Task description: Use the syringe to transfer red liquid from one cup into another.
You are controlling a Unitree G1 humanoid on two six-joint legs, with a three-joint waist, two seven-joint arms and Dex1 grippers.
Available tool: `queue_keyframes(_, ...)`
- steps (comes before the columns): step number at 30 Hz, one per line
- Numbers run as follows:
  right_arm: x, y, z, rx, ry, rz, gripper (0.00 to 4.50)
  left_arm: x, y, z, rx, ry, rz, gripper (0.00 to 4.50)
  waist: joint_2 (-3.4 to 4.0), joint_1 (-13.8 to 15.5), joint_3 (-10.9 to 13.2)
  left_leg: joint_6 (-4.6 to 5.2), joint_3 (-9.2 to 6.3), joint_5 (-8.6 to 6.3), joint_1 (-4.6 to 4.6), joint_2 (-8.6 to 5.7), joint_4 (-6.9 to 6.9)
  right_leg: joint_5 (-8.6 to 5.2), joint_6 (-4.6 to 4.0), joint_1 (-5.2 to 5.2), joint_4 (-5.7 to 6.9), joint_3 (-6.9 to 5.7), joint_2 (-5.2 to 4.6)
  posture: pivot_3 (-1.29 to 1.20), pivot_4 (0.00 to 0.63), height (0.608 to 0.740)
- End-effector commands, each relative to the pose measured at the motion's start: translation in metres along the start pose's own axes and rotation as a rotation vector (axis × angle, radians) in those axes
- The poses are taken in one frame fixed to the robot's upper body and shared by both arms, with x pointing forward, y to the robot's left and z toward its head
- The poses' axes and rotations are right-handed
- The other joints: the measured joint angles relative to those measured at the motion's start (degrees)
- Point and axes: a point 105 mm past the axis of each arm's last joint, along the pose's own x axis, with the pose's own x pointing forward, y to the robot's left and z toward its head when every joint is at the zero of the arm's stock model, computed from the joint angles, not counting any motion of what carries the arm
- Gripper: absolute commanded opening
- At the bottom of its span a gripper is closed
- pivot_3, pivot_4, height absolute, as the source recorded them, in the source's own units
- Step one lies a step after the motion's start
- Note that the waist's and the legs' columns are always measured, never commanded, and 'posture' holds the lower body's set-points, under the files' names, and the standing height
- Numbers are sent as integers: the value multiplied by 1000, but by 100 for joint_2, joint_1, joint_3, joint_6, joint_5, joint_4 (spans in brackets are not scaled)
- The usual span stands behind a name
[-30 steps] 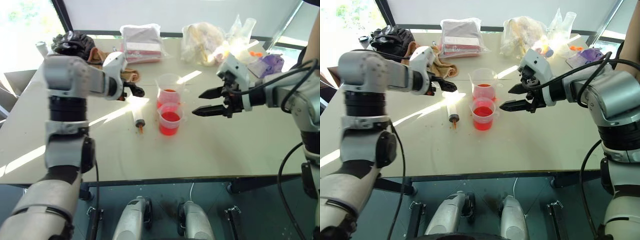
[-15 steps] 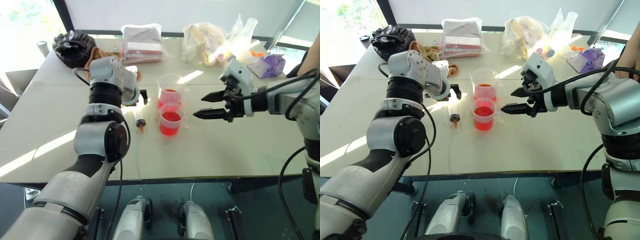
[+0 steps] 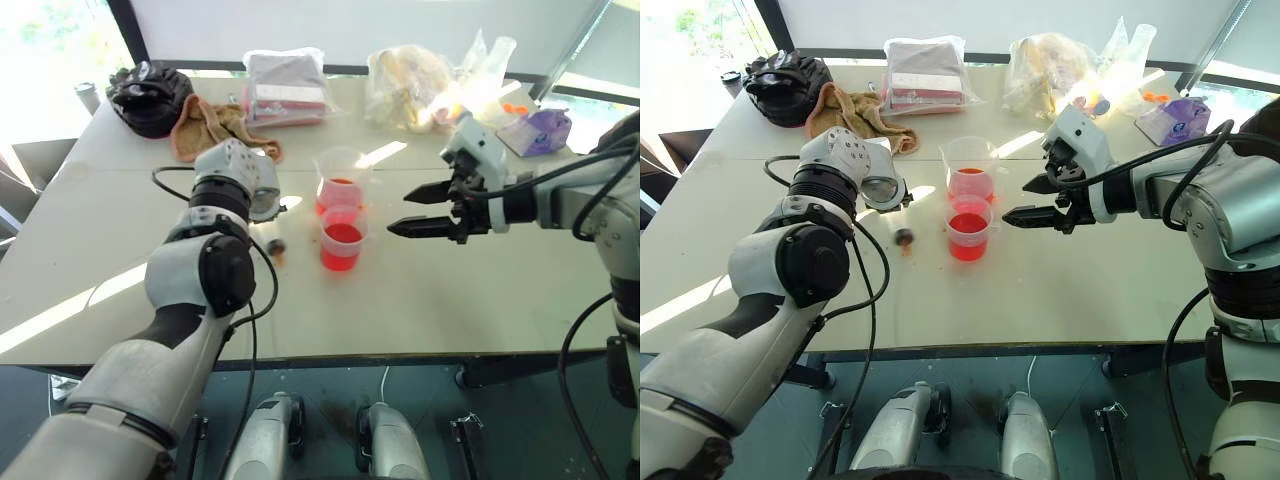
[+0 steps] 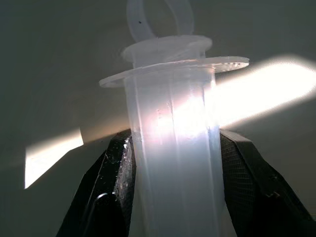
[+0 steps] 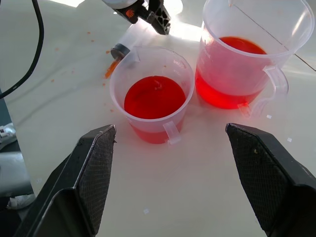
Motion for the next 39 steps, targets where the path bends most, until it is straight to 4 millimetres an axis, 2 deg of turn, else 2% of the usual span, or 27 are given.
queue_keyframes(1, -9, 0, 12, -44, -39, -20, 3739, 3, -4, -7, -17, 31, -16, 1434, 0, 2, -1, 0, 0, 0, 0, 0, 0, 0, 1, 1, -1, 0, 0, 0, 150, 740)
queue_keyframes(6, -9, -1, 13, -44, -40, -24, 3739, -4, 3, 10, -56, -24, -26, 1434, 0, -4, -1, 0, 0, 0, 1, 0, 0, 1, 1, 1, -1, 0, 0, 0, 150, 740)
queue_keyframes(7, -9, -1, 13, -44, -40, -28, 3739, -12, 6, 28, -88, -110, -69, 1434, 0, -7, -1, 0, 0, 0, 1, 0, 0, 1, 1, 0, -1, 0, 0, 0, 150, 740)
queue_keyframes(9, -10, -2, 13, -44, -41, -37, 3739, -39, 9, 65, -134, -300, -214, 1434, -6, -39, 3, 0, 0, 0, 0, 0, -1, 1, 1, -2, -1, 0, 0, 0, 150, 740)
queue_keyframes(10, -10, -2, 13, -44, -41, -40, 3739, -49, 9, 74, -138, -355, -268, 1434, -6, -45, 3, -1, 0, 1, -7, 3, -2, 2, 0, -9, -1, 2, -1, 0, 150, 740)
queue_keyframes(12, -11, -3, 13, -44, -47, -48, 3739, -89, 13, 108, -106, -622, -370, 1434, -7, -48, 3, -3, 4, 2, -12, 3, -10, 2, 0, -21, 0, 5, -1, 0, 150, 740)
queue_keyframes(13, -11, -3, 13, -45, -51, -52, 3739, -113, 7, 120, -94, -738, -487, 1434, -7, -50, 3, -7, 9, 4, -13, 2, -19, 2, -1, -26, -2, 4, 2, 0, 150, 740)
queue_keyframes(15, -11, -4, 14, -48, -57, -57, 3739, -145, -3, 128, -59, -850, -670, 1434, -6, -28, 2, -11, 14, 7, -12, 1, -33, 2, -1, -29, -7, 3, 1, 0, 150, 740)
queue_keyframes(17, -10, -4, 15, -51, -66, -61, 3739, -167, -15, 132, 3, -932, -772, 1434, -6, -12, 2, -10, 15, 7, -10, -1, -34, 2, -1, -24, -11, 0, 0, 0, 150, 740)
queue_keyframes(22, -8, -5, 18, -55, -83, -70, 3739, -199, -48, 127, 162, -1093, -962, 1434, -6, -13, 2, -8, 15, 7, 3, -7, -24, 3, -1, -1, -17, -4, -1, 0, 150, 740)
queue_keyframes(24, -8, -4, 19, -56, -92, -77, 3739, -202, -72, 112, 248, -1142, -1097, 1434, -6, -25, 2, -7, 15, 7, 3, -6, -25, 3, -2, -2, -16, -4, 0, 0, 150, 740)
queue_keyframes(28, -11, -4, 19, -54, -99, -101, 3739, -188, -96, 79, 401, -1175, -1252, 1434, -5, -35, 2, -4, 18, 8, 4, -4, -29, 3, -2, -4, -18, -4, 2, 0, 150, 740)
queue_keyframes(33, -15, -3, 19, -43, -110, -127, 3739, -152, -105, 49, 573, -1227, -1247, 1434, -5, -37, 2, 8, 20, 14, 4, 1, -26, 3, -2, -6, -15, -4, 5, 0, 150, 740)
queue_keyframes(36, -15, -1, 17, -35, -115, -137, 3739, -129, -104, 40, 565, -1227, -1224, 1434, -5, -18, 2, 14, 19, 9, 1, 2, -23, 3, -2, -7, -17, -4, -1, 0, 150, 740)
queue_keyframes(39, -14, 1, 18, -30, -123, -140, 3739, -117, -104, 35, 574, -1267, -1172, 1434, -5, -12, 2, 17, 16, -2, -3, 2, -10, 3, -3, -5, -16, -4, -9, 0, 150, 740)
